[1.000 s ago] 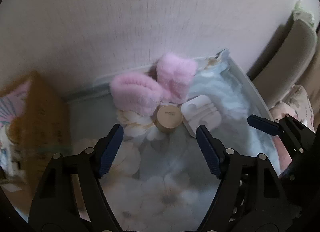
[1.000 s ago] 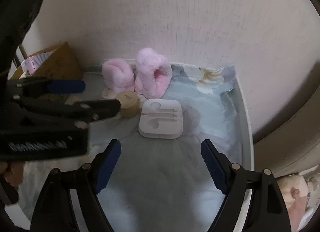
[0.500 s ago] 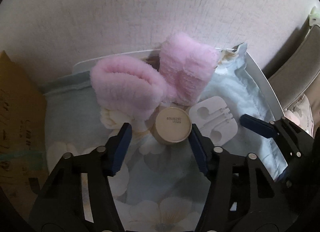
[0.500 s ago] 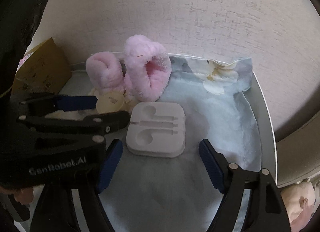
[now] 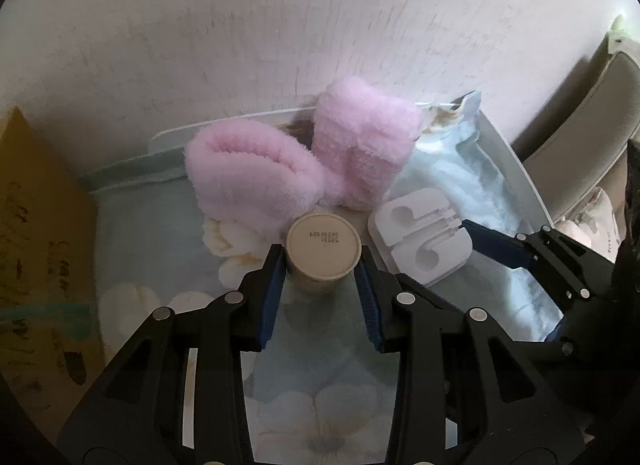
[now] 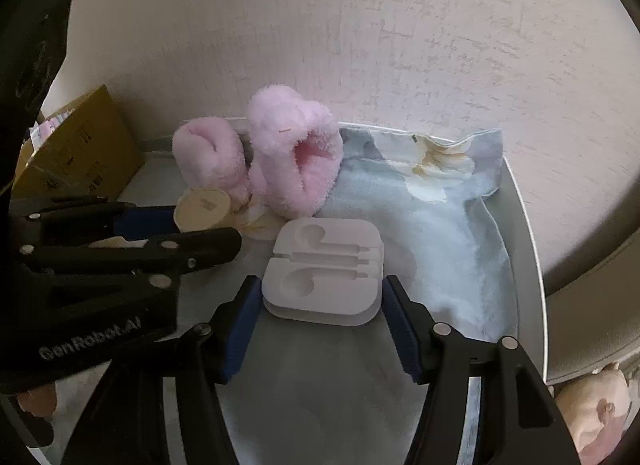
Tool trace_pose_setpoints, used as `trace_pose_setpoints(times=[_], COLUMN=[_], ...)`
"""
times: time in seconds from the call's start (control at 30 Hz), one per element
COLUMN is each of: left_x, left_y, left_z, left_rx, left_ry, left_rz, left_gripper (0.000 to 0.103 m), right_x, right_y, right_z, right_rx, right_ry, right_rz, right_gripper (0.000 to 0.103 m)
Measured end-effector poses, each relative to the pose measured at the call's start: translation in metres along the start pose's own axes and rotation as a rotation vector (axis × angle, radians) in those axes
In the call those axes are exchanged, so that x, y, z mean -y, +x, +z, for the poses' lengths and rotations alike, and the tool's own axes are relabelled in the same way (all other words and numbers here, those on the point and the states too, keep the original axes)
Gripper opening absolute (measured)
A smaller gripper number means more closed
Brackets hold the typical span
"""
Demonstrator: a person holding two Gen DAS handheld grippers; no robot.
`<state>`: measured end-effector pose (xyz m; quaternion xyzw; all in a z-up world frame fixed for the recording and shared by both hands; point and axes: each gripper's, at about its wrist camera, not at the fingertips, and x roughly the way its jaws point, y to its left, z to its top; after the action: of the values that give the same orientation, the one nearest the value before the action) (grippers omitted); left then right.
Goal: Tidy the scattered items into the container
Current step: 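Grasp the beige jar with the left gripper while the right gripper grasps the white earphone case, then carry the jar and earphone case into the cardboard box and release them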
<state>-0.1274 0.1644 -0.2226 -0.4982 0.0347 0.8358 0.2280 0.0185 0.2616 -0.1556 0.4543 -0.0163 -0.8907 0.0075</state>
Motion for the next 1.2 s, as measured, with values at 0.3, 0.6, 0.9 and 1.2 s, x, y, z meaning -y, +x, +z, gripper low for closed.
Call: trace_pose_setpoints(times=[0.3, 0.6, 0.9, 1.2], left_x=[0.001, -0.002, -0.075, -0.176], left_y=[-0.038, -0.106, -0.192, -0.252], left_z=[0.002, 0.016, 0.016, 0.018], left_rx=[0.02, 0.081, 0.144, 0.202], left_ry=[0.046, 0.07, 0.042, -0.053], left_rz=[-0.021, -0.026, 0.026, 0.131], left_gripper=[0.032, 0.032, 0.032, 0.032], right_x=[-0.008, -0.037, -0.09, -0.173], right_y=[-0.039, -0.109, -0.143, -0.148], right_z=[-0.003, 0.024, 0.086, 0.137], right_rx=[0.029, 0.077, 0.144, 0.164], right_ry=[0.022, -0.001, -0.073, -0.167], right_rz=[-0.024, -0.006, 0.092, 0.216], right_gripper=[0.055, 0.055, 0.056, 0.056])
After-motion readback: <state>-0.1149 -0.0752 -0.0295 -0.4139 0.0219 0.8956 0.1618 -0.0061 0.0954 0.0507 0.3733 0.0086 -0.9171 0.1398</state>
